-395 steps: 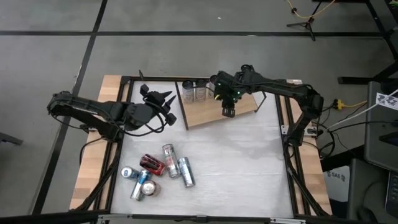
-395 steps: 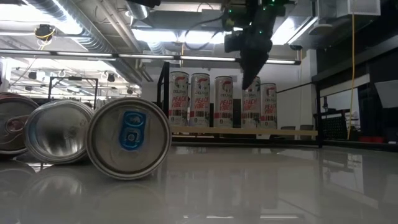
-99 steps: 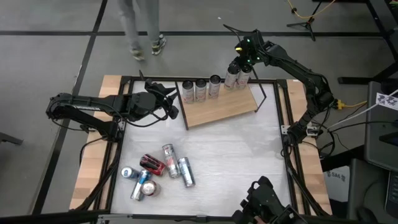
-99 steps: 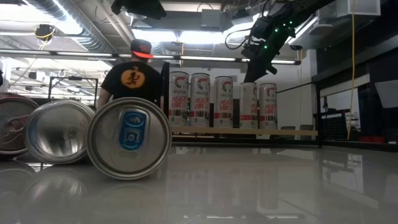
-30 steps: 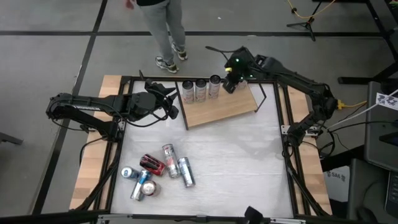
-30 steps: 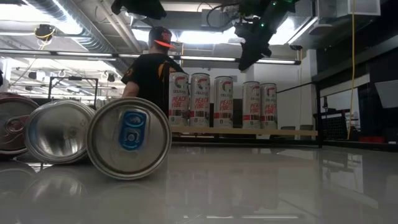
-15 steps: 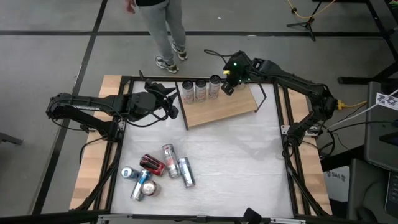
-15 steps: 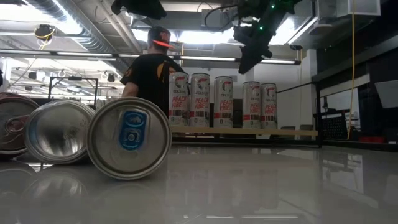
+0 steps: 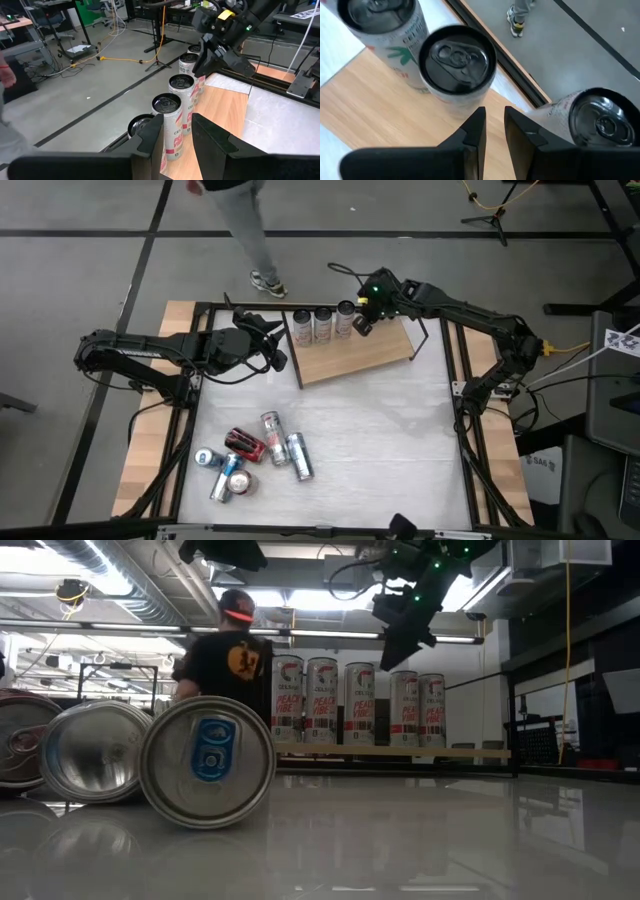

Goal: Place canned beverage on shelf
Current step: Adjust the white pink soda cans on the shelf

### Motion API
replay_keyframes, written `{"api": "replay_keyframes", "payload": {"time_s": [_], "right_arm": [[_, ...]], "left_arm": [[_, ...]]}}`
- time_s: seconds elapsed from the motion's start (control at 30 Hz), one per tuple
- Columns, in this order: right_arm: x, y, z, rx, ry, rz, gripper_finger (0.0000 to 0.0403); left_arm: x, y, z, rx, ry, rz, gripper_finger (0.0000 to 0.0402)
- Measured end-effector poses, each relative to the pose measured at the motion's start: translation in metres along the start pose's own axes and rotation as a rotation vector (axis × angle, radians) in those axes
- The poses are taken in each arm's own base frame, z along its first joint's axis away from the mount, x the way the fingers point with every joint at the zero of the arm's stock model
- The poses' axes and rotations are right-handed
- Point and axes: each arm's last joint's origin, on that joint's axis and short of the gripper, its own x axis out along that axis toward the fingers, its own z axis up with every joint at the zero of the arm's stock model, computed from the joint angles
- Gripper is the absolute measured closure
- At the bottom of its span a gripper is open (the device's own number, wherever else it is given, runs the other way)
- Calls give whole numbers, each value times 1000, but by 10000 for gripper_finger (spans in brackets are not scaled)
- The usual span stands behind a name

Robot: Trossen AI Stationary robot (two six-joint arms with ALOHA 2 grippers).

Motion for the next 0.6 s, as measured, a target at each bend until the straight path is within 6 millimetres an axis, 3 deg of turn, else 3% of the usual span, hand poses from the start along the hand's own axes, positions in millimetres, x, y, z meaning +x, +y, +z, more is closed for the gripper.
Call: {"api": "replay_keyframes", "payload": {"time_s": [0.6], "right_arm": [[6, 8, 5, 24, -44, 58, 337]], "left_arm": [[0, 0, 0, 0, 0, 0, 310]]}}
